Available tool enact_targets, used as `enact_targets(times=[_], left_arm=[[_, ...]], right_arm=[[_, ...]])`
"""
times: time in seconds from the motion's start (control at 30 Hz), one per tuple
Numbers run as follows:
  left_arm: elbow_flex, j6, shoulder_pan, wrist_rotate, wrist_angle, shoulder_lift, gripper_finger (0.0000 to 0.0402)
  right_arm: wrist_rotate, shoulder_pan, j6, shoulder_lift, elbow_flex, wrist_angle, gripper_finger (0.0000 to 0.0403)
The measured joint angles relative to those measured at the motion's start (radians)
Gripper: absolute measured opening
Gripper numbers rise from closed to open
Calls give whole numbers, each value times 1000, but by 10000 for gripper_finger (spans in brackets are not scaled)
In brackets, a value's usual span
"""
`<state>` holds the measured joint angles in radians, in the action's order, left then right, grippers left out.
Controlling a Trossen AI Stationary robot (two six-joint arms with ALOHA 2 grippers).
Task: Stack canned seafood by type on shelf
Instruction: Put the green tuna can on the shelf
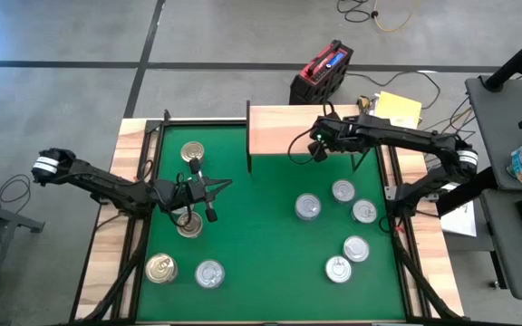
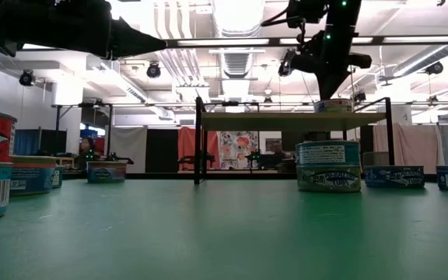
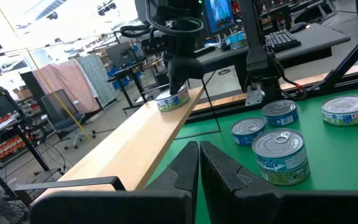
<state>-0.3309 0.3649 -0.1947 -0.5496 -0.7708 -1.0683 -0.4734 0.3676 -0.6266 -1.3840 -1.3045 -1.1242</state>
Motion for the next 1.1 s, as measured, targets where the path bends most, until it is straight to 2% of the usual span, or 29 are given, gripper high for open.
enact_targets(times=[1.1], left_arm=[[0,0,0,0,0,0,0]], right_arm=[[-11,-3,-122,13,0,-121,9]])
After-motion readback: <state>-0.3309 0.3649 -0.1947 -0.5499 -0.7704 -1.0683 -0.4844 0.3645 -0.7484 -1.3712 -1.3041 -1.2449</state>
